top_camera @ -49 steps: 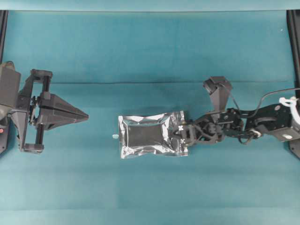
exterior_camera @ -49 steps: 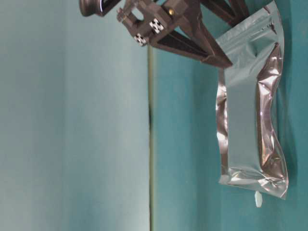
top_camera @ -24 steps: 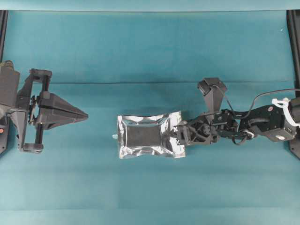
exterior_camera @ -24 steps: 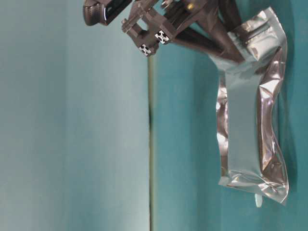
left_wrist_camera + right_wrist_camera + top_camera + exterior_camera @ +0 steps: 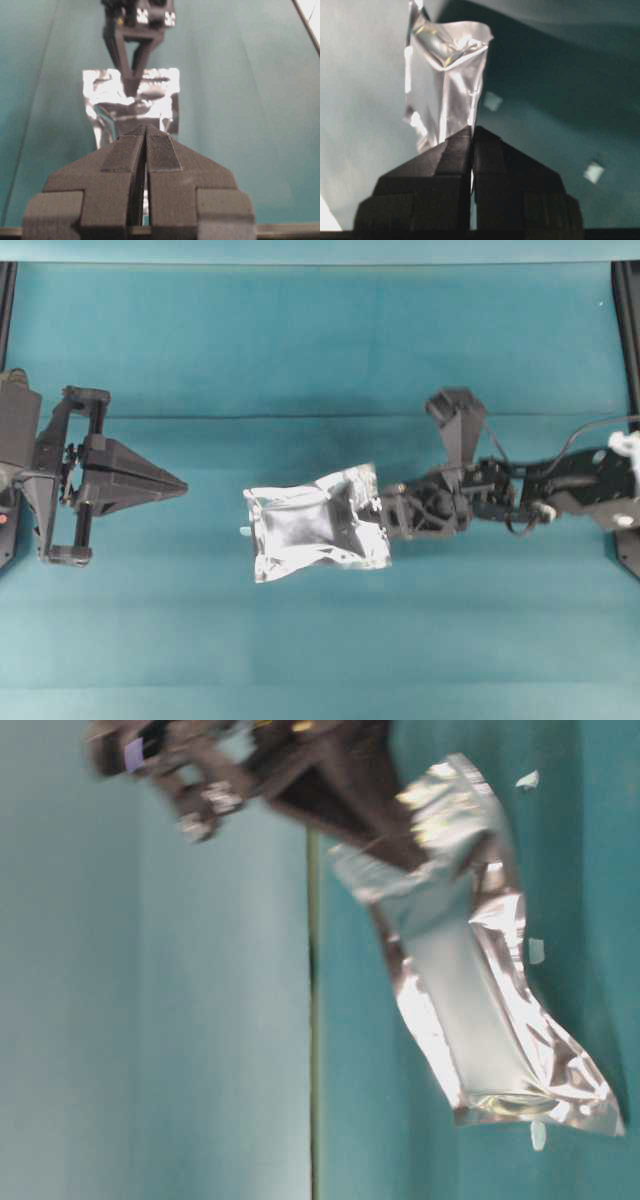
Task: Hand over the silver zip bag and make it stand upright.
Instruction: 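Grasp the bag's right edge with the right gripper and lift it, then raise the bag upright with the right gripper toward the center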
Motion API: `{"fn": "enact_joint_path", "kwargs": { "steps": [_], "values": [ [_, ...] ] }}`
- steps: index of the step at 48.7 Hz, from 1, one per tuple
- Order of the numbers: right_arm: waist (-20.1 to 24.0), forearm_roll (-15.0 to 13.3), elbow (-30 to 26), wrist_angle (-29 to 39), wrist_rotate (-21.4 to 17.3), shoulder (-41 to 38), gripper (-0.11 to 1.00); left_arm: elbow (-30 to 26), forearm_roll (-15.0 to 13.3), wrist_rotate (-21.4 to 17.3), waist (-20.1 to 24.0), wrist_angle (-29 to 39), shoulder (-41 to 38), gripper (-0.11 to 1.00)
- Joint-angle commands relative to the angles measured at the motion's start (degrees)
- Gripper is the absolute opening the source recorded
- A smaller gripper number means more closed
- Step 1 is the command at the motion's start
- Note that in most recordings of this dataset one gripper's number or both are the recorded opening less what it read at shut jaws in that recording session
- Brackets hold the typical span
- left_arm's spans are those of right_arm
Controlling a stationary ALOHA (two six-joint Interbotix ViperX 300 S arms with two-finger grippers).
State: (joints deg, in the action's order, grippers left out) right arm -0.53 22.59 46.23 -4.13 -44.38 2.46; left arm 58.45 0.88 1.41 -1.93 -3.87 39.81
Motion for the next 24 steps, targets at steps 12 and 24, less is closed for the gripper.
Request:
{"fn": "enact_joint_path", "kwargs": {
  "steps": [12, 24],
  "values": [
    [-4.1, -8.0, -21.9, 37.9, 15.1, 1.4, 0.01, -0.7, 0.1, 0.1, 0.4, 0.4, 0.6, 0.09],
    [-4.3, -8.5, -34.8, 53.2, 24.3, -3.6, 0.01, 1.5, 0.1, 0.1, 0.4, 0.9, 4.1, 0.27]
  ]
}}
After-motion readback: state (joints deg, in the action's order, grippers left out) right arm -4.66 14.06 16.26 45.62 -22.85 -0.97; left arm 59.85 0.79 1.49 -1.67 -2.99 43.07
